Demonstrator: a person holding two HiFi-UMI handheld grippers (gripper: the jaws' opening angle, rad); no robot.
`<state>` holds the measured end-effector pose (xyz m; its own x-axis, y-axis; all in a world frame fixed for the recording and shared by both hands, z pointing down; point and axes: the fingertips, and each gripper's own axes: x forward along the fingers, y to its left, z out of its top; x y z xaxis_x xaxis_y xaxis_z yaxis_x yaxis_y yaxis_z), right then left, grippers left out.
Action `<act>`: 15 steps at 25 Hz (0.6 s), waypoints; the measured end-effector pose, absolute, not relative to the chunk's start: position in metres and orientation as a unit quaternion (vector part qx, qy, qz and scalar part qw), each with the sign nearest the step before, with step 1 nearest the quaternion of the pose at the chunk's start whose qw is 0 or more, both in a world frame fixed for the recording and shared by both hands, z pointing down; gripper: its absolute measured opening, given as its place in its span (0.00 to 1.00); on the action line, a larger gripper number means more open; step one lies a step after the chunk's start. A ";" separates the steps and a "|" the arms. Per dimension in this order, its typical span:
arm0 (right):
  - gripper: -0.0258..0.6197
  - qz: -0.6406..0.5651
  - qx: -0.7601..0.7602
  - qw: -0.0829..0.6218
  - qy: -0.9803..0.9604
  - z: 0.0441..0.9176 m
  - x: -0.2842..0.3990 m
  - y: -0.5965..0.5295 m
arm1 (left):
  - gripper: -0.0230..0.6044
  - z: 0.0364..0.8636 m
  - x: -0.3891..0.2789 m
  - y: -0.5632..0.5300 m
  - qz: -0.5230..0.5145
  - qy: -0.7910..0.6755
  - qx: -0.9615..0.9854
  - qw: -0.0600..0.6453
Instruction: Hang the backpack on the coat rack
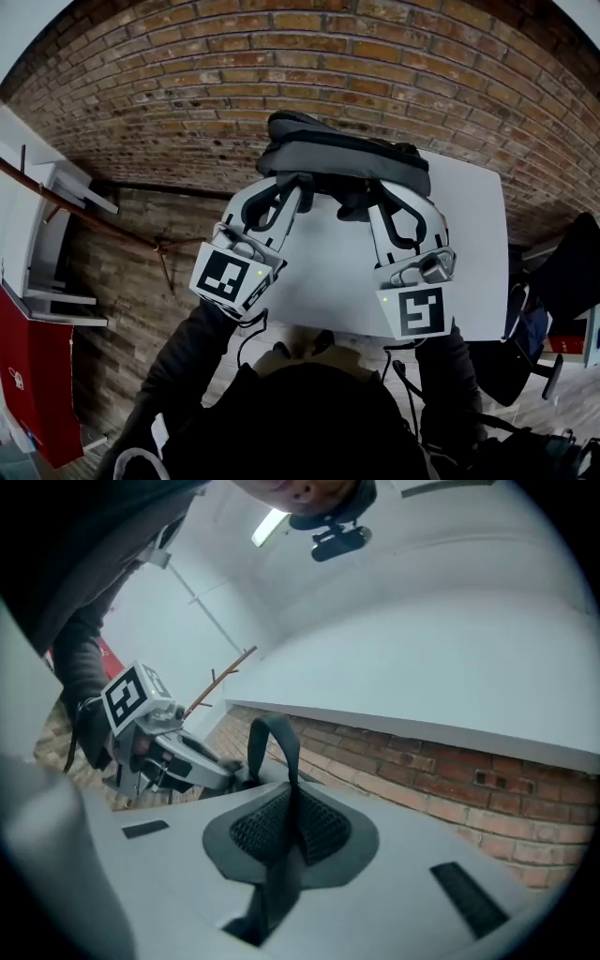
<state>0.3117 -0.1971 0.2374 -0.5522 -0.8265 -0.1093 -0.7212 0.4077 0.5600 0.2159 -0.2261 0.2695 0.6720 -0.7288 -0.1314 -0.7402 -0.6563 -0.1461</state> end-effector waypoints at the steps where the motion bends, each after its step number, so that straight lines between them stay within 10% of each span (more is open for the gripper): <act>1: 0.07 -0.273 0.466 0.078 -0.838 0.227 0.312 -0.202 | 0.10 0.259 0.215 -0.228 0.036 0.409 -0.907 0.099; 7: 0.07 -0.236 0.458 0.020 -0.857 0.176 0.322 -0.221 | 0.10 0.213 0.223 -0.235 0.056 0.425 -0.893 0.140; 15: 0.07 -0.258 0.276 -0.039 -0.925 0.144 0.154 -0.174 | 0.10 0.177 0.066 -0.141 0.076 0.572 -0.807 0.126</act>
<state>0.1544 -0.1737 0.1440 -0.8442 -0.4914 -0.2144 -0.5314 0.7141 0.4558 0.0663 -0.1406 0.1766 0.3349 -0.9039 -0.2660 -0.9420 -0.3147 -0.1165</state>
